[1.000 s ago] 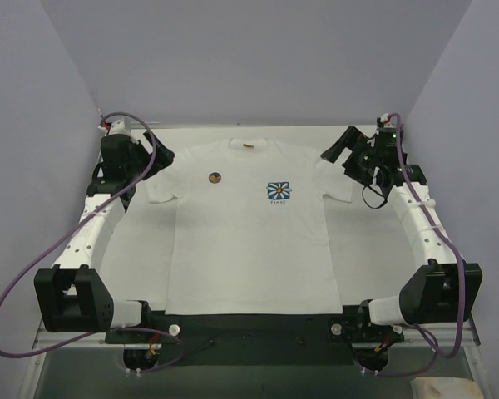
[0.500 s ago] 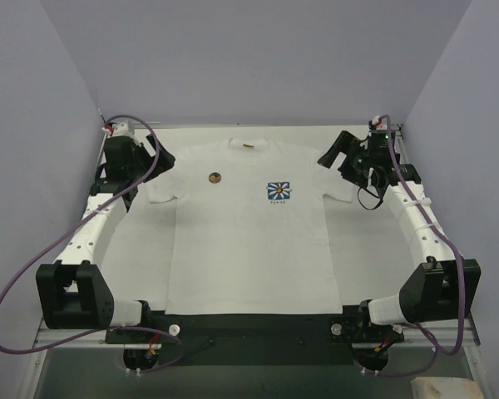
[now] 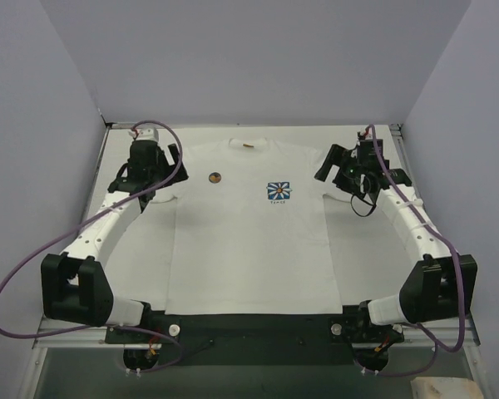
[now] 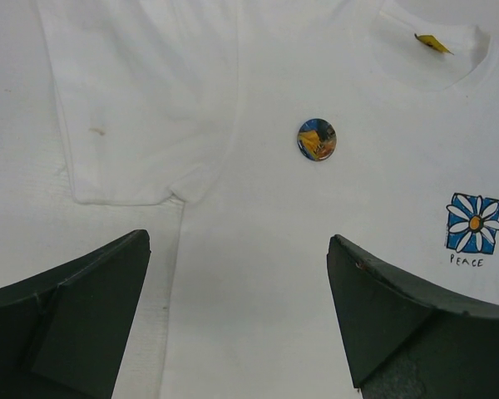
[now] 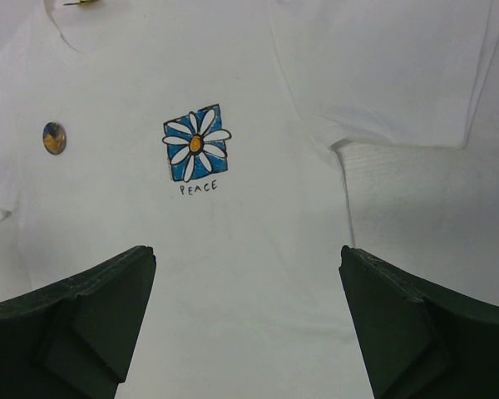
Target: Pin the brooch onto the clothing
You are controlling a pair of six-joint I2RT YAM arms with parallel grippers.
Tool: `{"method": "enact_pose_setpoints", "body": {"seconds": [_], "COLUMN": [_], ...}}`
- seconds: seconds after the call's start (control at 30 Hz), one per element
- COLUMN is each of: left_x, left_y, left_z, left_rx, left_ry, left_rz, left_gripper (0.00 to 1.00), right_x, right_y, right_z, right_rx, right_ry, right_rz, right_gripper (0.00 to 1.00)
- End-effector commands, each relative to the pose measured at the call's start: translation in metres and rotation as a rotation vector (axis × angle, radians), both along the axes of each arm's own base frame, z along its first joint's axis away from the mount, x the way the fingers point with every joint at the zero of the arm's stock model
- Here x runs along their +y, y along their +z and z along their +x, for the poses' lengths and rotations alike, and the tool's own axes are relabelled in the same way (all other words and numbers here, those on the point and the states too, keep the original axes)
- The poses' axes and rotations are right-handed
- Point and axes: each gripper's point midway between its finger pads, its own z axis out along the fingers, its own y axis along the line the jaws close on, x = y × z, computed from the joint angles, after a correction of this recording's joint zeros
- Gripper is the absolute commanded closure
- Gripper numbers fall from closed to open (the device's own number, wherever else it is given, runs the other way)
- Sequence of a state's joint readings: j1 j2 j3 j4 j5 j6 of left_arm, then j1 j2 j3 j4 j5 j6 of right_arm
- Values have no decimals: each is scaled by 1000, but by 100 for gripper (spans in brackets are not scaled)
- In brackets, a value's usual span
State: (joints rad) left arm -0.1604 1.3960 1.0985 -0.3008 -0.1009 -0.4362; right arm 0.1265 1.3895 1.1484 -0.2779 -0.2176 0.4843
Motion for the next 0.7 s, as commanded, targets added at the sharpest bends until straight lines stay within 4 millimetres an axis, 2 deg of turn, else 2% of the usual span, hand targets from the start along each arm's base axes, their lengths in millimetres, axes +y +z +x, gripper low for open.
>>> {"method": "enact_pose_setpoints", "body": {"seconds": [0.0,0.17,0.47,0.67], "left_x": [-3,-7,-20,-26], "left_y": [12,1,-12,-13], "left_z": [-1,-12,-25,-26], "left_rx": [-36,-17,-4,3], "left_ry": [-1,-15,-50,-71], "left_rz": [108,132,108,95], "left_gripper": [3,3,3,3], "right_x": [-7,-9,-17,-25], "right_y": [-24,-35,-35,-34], "right_z": [-9,-15,-26,-33], "right_rx": [60,84,68,69], "right_ry": [-6,-18,-36,-62], "right_rz": [-75,-103,-206,-280], "right_gripper": [0,0,0,0]}}
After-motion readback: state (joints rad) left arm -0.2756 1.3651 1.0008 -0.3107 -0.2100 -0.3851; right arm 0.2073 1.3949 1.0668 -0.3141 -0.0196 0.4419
